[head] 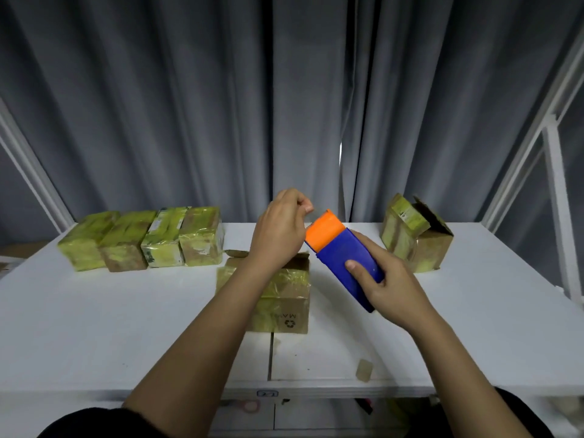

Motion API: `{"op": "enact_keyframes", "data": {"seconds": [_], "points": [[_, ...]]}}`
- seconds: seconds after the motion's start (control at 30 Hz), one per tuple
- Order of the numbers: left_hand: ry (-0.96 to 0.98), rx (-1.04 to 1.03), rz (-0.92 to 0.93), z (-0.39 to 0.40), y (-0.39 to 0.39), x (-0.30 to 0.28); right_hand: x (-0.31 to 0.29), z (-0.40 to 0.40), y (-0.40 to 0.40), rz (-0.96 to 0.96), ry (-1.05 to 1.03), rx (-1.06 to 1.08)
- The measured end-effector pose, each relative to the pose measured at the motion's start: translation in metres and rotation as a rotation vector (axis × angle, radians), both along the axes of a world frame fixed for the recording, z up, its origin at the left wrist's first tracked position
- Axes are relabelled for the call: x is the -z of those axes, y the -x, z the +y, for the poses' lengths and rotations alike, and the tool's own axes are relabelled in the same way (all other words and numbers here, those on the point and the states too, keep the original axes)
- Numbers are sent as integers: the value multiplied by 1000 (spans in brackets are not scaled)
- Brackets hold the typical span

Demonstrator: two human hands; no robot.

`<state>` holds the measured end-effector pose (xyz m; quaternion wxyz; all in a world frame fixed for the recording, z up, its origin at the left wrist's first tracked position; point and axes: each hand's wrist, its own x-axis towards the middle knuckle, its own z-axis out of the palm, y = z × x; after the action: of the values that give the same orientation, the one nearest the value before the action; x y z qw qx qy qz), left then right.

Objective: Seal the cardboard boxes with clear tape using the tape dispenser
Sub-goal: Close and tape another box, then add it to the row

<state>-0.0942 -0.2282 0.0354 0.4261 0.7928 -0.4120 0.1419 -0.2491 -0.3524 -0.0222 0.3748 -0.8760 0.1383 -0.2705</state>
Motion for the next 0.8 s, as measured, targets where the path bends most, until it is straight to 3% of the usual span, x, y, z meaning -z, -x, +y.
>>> {"op": "enact_keyframes", "data": {"seconds": [0.07, 0.23, 0.5, 0.63, 0.8], "points": [[64, 41, 64, 5, -1, 1, -9, 1, 1, -27, -56, -2], [-17, 239, 295, 18, -11, -4, -16, 3, -3, -149, -210, 24], [-275, 215, 150, -13, 9, -36, 6, 19, 0, -224, -331, 29], [-322, 190, 118, -26, 15, -39, 18, 20, -2, -142, -165, 106], [-217, 163, 222, -23, 6, -34, 23, 13, 4, -192, -108, 232]]}}
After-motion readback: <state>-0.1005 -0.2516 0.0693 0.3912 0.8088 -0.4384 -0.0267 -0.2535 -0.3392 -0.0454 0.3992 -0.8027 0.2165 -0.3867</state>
